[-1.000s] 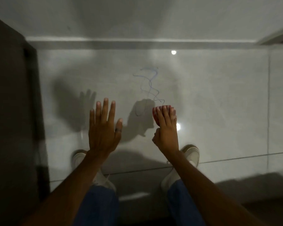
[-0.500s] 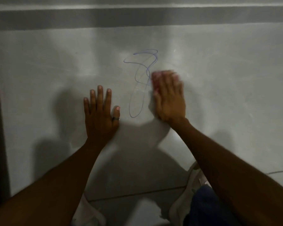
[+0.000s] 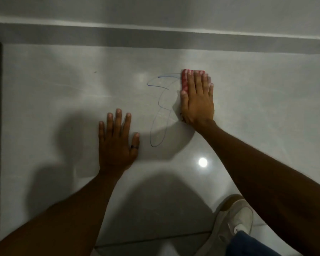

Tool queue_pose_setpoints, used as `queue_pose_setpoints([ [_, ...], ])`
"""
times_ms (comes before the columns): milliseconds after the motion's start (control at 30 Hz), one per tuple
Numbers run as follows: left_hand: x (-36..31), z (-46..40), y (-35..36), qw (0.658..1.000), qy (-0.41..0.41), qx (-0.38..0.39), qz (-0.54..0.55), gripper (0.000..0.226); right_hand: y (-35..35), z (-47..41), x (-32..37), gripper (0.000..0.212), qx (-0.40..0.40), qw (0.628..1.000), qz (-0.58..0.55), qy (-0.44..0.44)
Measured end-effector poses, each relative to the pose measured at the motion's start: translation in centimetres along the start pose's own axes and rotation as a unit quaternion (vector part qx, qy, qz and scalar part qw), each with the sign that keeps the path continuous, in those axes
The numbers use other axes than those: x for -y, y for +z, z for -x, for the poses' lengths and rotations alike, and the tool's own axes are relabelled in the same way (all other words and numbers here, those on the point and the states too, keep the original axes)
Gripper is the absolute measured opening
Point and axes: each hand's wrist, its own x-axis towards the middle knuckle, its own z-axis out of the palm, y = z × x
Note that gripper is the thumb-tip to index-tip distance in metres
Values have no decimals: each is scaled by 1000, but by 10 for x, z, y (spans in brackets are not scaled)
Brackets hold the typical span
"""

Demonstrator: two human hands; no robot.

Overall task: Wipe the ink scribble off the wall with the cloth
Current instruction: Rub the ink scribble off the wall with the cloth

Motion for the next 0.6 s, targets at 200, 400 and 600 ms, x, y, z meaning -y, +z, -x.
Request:
queue_pose_setpoints([
  [200, 2, -1, 1, 1000, 3, -4, -20, 71, -3, -27, 30, 67, -9, 1000, -16, 0],
  [400, 3, -1, 1, 1000, -2, -2, -13, 72, 1, -34, 59, 65, -4, 1000, -18, -19],
  [600, 3, -2, 2, 1000, -2, 1, -18, 72, 5, -31, 82, 69, 28, 995, 1, -101],
])
